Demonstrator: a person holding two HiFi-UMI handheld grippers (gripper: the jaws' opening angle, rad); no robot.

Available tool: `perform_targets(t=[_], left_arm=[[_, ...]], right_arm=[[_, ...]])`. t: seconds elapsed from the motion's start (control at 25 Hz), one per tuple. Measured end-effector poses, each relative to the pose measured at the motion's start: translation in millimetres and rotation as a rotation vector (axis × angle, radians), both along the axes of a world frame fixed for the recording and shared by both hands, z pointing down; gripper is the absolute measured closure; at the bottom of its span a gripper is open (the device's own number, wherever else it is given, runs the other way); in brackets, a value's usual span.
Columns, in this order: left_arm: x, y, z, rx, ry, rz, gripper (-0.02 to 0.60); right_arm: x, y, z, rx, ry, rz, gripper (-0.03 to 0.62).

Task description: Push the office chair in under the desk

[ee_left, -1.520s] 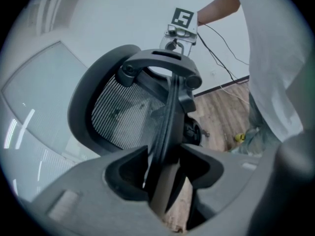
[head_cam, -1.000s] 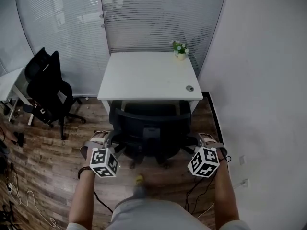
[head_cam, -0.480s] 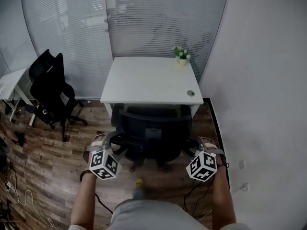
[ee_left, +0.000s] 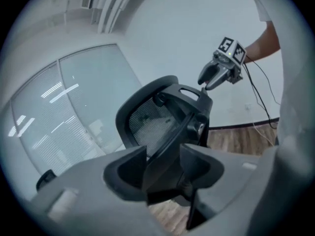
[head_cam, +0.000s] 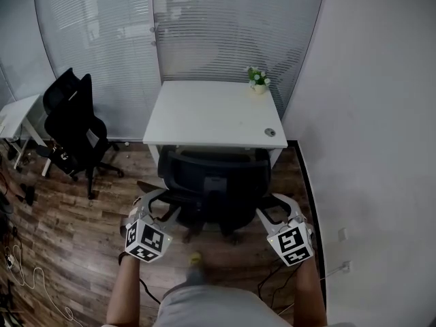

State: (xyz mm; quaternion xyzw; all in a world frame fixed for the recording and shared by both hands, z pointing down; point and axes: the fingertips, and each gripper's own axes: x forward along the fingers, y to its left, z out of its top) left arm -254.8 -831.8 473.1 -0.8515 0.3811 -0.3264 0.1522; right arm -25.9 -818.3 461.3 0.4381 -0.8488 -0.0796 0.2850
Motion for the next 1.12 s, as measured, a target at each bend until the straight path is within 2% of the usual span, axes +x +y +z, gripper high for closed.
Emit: perform_targets(t=[0.2, 0.32, 0.52, 0.76, 1.12], left_arm=[[-0.1, 10.9, -13.6, 0.023, 0.137, -0.067, 0.408], [-5.8, 15.0, -24.8, 0.041, 0.223, -0.128, 0.463], [-18.2, 23.6, -43.1, 0.062, 0.353, -0.201, 0.515], [-25.4, 35.3, -51.5, 0.089, 0.413, -0.243, 0.583], [-28.9, 49.9, -59.7, 0.119, 0.478, -0.293, 0.586]], right_arm=[[-1.4, 11.0, -11.5, 0.02, -0.086, 0.031, 0.407], [4.1, 14.6, -17.1, 0.032, -0.169, 0.085, 0.436], [13.9, 22.8, -25.1, 0.055, -0.281, 0.154, 0.494], [31.3, 33.7, -30.5, 0.08, -0.39, 0.247, 0.589], [44.5, 45.7, -42.7, 0.132, -0.435, 0.292, 0.592]])
